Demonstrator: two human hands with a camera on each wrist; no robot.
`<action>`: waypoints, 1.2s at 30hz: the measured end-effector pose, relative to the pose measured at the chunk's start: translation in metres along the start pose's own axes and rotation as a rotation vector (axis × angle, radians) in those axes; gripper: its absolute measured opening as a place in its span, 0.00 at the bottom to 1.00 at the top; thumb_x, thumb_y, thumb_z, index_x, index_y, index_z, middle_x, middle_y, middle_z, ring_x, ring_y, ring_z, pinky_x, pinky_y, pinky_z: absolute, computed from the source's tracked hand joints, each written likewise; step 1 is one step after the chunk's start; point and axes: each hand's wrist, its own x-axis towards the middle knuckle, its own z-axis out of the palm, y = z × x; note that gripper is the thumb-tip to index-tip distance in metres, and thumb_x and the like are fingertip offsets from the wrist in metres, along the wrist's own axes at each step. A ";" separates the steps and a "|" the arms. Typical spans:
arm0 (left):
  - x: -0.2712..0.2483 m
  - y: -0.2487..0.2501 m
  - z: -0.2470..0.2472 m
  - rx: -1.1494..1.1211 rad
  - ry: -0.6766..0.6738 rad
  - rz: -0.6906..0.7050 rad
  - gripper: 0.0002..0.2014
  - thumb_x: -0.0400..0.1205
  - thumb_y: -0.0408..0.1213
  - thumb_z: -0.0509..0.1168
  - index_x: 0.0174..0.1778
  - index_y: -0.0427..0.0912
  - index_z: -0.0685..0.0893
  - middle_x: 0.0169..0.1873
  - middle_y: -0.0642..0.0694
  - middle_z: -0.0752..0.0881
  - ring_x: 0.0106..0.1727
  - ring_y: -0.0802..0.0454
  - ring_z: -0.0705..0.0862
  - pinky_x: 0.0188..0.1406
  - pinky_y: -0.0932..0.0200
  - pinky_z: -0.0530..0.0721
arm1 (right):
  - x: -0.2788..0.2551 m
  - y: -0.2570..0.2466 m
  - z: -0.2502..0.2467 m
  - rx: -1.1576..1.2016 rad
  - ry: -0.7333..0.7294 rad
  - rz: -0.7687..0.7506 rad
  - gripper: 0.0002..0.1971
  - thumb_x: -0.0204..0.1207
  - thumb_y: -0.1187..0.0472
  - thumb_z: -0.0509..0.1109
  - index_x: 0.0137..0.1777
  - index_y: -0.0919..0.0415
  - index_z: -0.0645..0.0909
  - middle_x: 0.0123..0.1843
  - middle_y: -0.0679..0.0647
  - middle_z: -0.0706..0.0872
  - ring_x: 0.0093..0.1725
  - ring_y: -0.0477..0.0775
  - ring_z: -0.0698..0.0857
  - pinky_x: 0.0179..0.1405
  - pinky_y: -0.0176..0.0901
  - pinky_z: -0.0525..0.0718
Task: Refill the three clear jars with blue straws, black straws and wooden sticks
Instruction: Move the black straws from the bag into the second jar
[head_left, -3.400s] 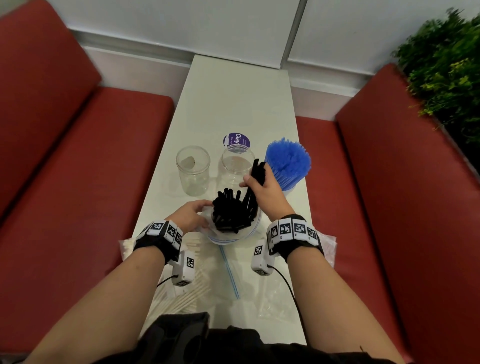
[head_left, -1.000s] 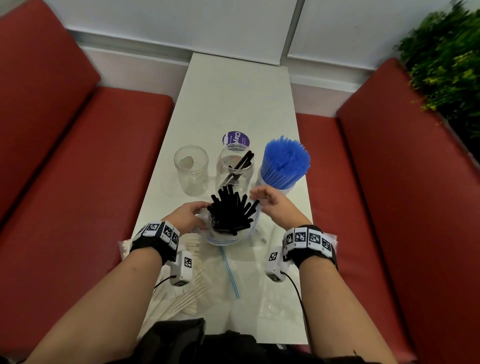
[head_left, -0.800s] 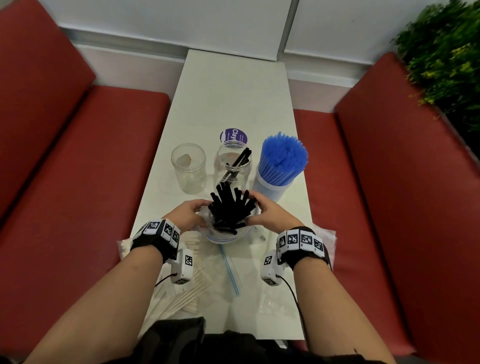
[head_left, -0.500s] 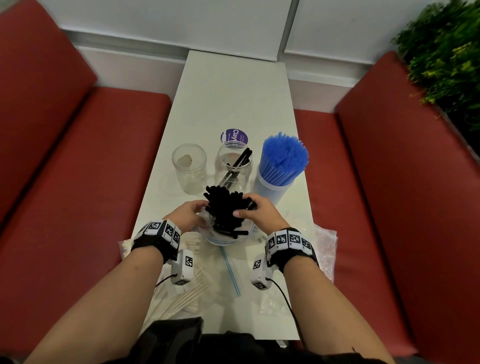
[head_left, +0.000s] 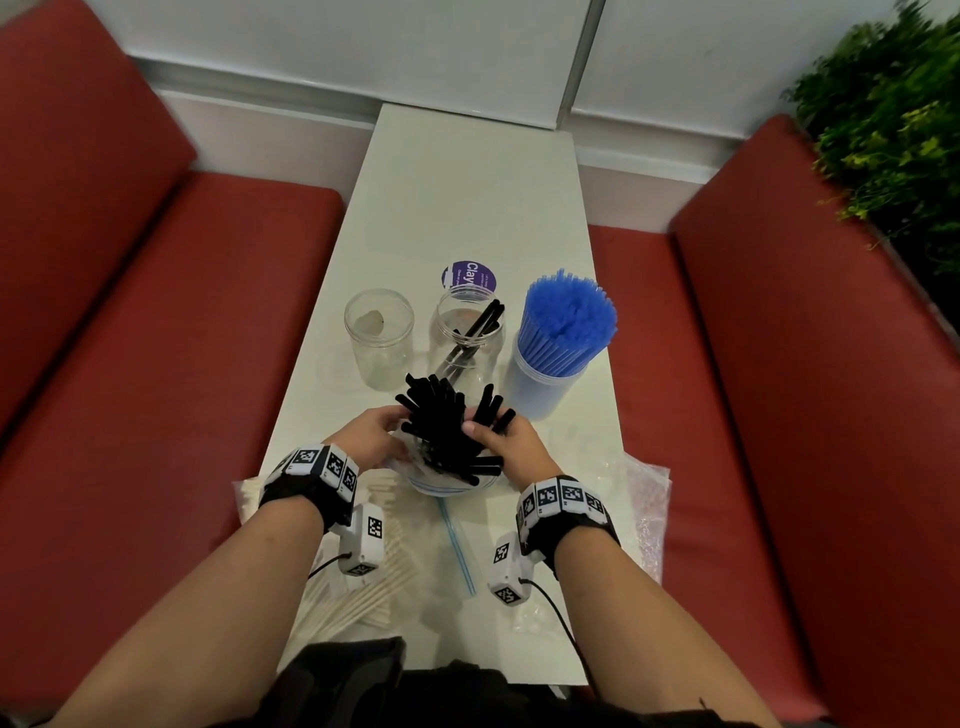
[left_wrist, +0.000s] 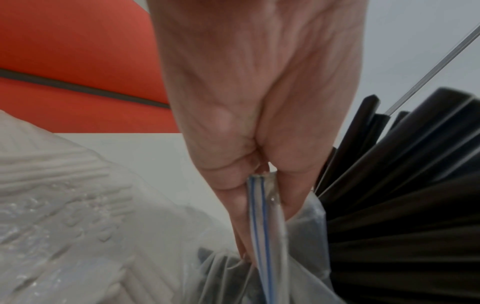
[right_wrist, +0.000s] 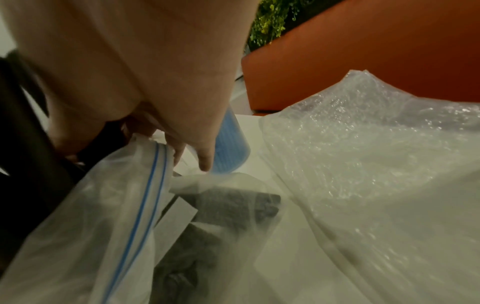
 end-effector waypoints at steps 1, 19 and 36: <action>0.000 0.000 0.000 -0.002 0.005 -0.002 0.29 0.73 0.10 0.64 0.57 0.49 0.86 0.52 0.50 0.89 0.48 0.52 0.89 0.56 0.42 0.89 | 0.000 -0.004 -0.001 -0.016 0.012 -0.007 0.14 0.84 0.64 0.72 0.67 0.67 0.84 0.58 0.55 0.90 0.59 0.50 0.88 0.68 0.47 0.83; -0.003 0.011 -0.001 -0.037 0.018 -0.022 0.31 0.74 0.09 0.63 0.72 0.35 0.81 0.67 0.37 0.84 0.69 0.38 0.84 0.67 0.34 0.83 | 0.014 -0.064 -0.014 0.062 0.116 -0.180 0.05 0.87 0.66 0.65 0.54 0.55 0.77 0.39 0.51 0.84 0.44 0.51 0.84 0.63 0.59 0.84; -0.006 0.012 0.000 -0.127 -0.015 -0.063 0.31 0.76 0.09 0.61 0.73 0.37 0.80 0.69 0.40 0.84 0.58 0.43 0.88 0.55 0.48 0.91 | 0.080 -0.199 -0.017 0.170 0.322 -0.572 0.07 0.84 0.66 0.67 0.53 0.54 0.73 0.44 0.44 0.80 0.44 0.48 0.88 0.48 0.45 0.88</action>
